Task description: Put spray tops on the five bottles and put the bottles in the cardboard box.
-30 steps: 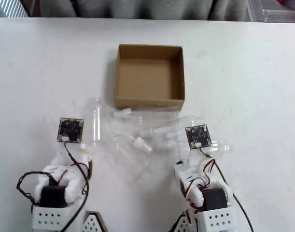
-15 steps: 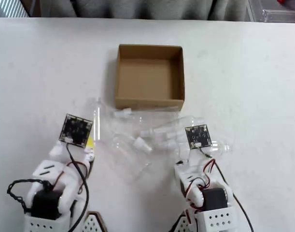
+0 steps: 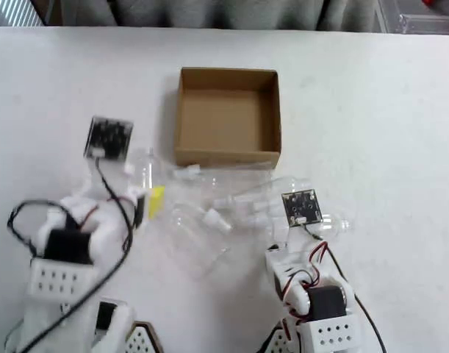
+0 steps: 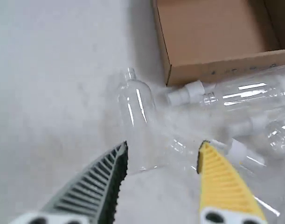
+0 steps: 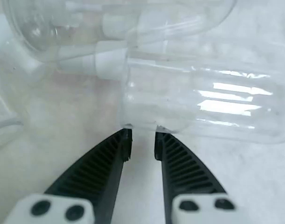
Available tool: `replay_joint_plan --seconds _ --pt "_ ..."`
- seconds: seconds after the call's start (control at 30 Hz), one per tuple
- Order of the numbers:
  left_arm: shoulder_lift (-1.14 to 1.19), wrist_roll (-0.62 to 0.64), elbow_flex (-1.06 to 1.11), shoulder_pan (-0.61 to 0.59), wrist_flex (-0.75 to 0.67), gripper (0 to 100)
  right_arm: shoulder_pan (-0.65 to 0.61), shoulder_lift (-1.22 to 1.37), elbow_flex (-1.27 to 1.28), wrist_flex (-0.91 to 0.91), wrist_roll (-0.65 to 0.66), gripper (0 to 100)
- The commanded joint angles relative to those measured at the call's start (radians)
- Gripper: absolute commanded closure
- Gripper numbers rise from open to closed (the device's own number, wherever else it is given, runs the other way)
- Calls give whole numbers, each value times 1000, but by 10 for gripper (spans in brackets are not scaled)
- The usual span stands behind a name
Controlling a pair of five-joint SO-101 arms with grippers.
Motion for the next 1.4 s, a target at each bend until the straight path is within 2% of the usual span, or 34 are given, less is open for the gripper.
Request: replay_joint_plan --seconds 0.0,0.23,0.4,0.53,1.37 --pt "300 61 -206 2 -21 744 -7 -7 18 2 9 932" --pt "731 69 -465 -105 -21 744 -7 -7 18 2 9 932" --pt "929 71 -562 -124 -15 744 -7 -7 18 2 11 932" --pt "961 71 -618 -117 37 744 -7 -7 18 2 11 932" --pt "1188 74 -724 -104 15 740 -7 -7 18 2 11 932"
